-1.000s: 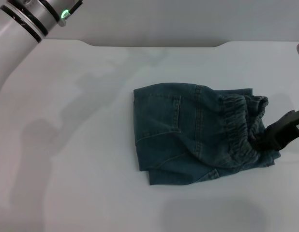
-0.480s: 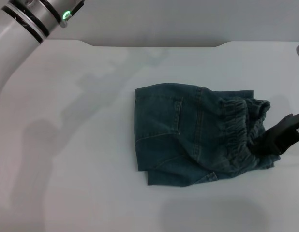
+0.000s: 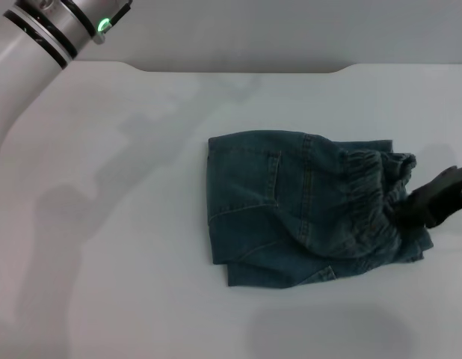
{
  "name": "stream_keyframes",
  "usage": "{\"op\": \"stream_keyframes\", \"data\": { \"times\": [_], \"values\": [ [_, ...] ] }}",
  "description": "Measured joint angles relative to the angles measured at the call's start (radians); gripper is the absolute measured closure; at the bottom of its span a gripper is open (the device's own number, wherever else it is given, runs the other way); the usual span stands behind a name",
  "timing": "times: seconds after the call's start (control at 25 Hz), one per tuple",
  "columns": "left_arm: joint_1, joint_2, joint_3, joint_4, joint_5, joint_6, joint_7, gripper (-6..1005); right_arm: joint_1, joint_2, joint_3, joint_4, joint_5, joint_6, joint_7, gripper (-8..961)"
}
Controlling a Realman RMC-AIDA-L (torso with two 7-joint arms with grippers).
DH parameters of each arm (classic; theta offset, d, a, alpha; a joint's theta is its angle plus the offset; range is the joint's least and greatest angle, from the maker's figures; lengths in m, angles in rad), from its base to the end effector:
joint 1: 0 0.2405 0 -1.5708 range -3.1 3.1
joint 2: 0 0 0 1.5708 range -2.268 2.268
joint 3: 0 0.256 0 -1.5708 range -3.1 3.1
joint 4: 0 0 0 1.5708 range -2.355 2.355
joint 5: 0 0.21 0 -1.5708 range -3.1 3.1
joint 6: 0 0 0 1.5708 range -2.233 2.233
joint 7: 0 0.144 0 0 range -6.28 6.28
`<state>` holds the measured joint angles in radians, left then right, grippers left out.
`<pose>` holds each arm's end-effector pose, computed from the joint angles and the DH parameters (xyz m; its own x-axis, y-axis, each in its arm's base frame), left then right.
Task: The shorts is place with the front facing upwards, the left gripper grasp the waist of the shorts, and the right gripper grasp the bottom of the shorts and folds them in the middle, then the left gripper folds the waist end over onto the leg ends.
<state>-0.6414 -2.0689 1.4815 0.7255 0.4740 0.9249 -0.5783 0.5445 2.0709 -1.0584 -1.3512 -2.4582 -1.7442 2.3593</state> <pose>-0.1122 0.4295 0.0201 0.6109 -0.3871 0.6907 0.3769 -0.6250 -0.6836 0.2090 0.3376 0.0459 0.7136 -0.6980 0.0601 -0.6600 -0.6986 -0.2764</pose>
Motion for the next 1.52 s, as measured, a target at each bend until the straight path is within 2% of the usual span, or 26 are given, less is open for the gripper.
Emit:
{"op": "stream_keyframes", "data": {
  "times": [0.48, 0.64, 0.72, 0.84, 0.88, 1.04, 1.12, 1.24, 1.36, 1.4, 1.52],
  "values": [
    [0.001, 0.000, 0.011, 0.000, 0.000, -0.006, 0.000, 334, -0.044, 0.006, 0.004, 0.015, -0.091, 0.243, -0.026, 608],
    [0.001, -0.002, 0.013, -0.005, 0.000, -0.028, 0.000, 334, -0.086, 0.010, 0.053, 0.011, -0.044, 0.426, -0.092, 605],
    [0.000, -0.003, 0.014, -0.008, 0.000, -0.042, 0.000, 334, -0.116, 0.010, 0.079, 0.016, 0.050, 0.529, -0.151, 543],
    [0.011, -0.003, 0.017, -0.008, -0.023, -0.067, -0.002, 334, -0.181, 0.006, 0.102, 0.047, 0.309, 0.709, -0.313, 451],
    [0.018, -0.003, 0.019, -0.008, -0.041, -0.078, -0.003, 334, -0.214, 0.005, 0.106, 0.070, 0.446, 0.780, -0.416, 420],
    [0.069, -0.001, 0.022, -0.011, -0.111, -0.104, -0.004, 334, -0.277, 0.004, 0.133, 0.173, 0.878, 0.898, -0.789, 413],
    [0.097, 0.000, 0.016, -0.017, -0.133, -0.107, -0.004, 334, -0.289, 0.004, 0.172, 0.260, 1.109, 0.890, -1.013, 412],
    [0.134, 0.003, 0.012, -0.026, -0.170, -0.109, -0.004, 334, -0.293, 0.003, 0.218, 0.378, 1.372, 0.843, -1.279, 412],
    [0.170, 0.004, 0.005, -0.035, -0.199, -0.103, -0.002, 334, -0.289, 0.003, 0.250, 0.504, 1.588, 0.747, -1.510, 412],
    [0.193, 0.004, 0.003, -0.039, -0.212, -0.100, 0.002, 334, -0.283, 0.003, 0.259, 0.597, 1.709, 0.662, -1.653, 412],
    [0.207, 0.005, 0.002, -0.045, -0.224, -0.100, 0.005, 334, -0.274, 0.003, 0.260, 0.670, 1.808, 0.589, -1.771, 412]
  ]
}}
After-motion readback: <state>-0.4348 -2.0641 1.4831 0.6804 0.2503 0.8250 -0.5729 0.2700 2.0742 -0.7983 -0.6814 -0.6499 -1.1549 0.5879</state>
